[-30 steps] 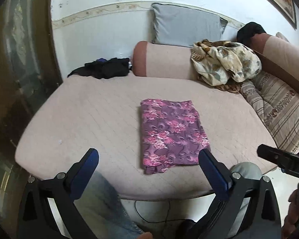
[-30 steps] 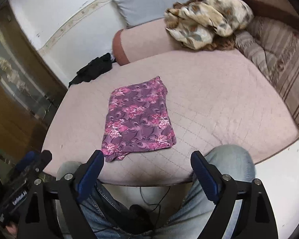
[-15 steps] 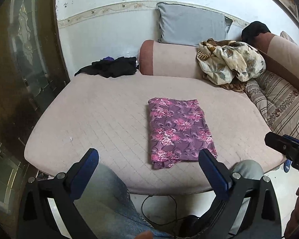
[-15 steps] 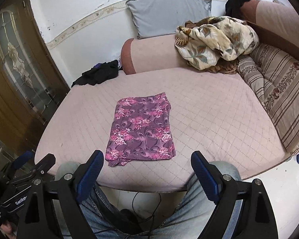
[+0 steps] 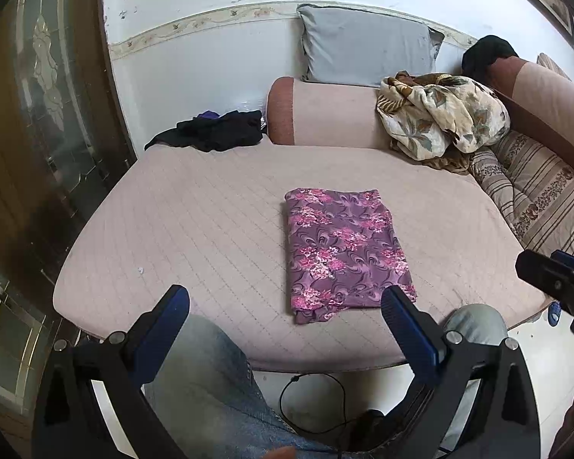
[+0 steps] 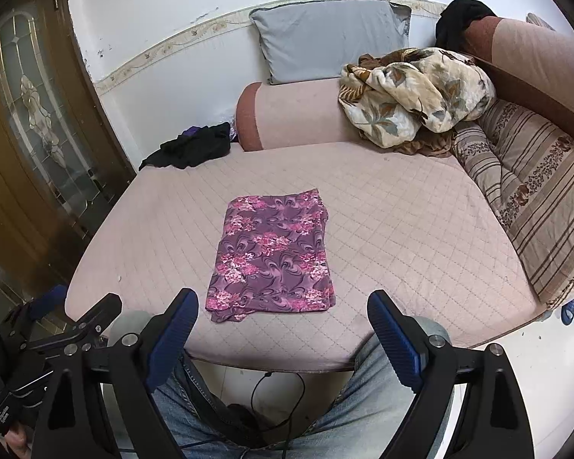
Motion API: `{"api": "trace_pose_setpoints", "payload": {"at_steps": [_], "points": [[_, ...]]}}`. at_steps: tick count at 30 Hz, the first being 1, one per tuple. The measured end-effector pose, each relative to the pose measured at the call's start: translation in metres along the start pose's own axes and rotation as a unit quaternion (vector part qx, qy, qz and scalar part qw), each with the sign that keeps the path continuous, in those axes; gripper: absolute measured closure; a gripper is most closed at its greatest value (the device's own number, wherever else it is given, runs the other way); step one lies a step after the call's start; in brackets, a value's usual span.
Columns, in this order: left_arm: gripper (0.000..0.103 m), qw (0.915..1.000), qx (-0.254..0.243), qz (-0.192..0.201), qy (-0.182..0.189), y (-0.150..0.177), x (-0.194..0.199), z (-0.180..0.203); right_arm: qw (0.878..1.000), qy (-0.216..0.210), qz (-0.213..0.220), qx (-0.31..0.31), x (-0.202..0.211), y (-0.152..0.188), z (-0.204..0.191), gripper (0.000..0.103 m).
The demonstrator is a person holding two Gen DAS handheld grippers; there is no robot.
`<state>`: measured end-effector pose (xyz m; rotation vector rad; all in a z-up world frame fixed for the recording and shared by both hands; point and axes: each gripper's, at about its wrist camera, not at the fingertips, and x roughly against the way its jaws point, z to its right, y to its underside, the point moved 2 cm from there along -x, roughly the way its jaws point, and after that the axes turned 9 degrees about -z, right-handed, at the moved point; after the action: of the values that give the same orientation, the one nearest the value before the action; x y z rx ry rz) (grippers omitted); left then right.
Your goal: Fold small clothes
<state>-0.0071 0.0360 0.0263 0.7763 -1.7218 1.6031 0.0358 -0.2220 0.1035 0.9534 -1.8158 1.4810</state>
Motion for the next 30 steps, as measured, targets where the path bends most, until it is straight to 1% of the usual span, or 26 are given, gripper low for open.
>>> {"api": "trace_pose_setpoints", "payload": {"at_steps": [2, 7, 13, 30], "points": [[0.003, 1.0000, 0.006, 0.003, 0.006, 0.001, 0.005, -0.001, 1.000, 0.001, 0.002, 0.004, 0.001, 0.000, -0.001, 0.010], [0.003, 0.9999, 0.000, 0.010, 0.006, 0.000, 0.011, 0.000, 1.000, -0.001, 0.004, 0.004, 0.003, 0.001, -0.002, 0.010], [0.003, 0.9997, 0.001, 0.019, 0.013, -0.001, 0.018, 0.000, 1.000, 0.010, 0.006, 0.011, 0.007, 0.001, -0.009, 0.010], [0.003, 0.9998, 0.001, 0.014, 0.013, -0.005, 0.019, -0.004, 1.000, -0.002, 0.002, 0.017, 0.006, 0.000, -0.013, 0.010]]}}
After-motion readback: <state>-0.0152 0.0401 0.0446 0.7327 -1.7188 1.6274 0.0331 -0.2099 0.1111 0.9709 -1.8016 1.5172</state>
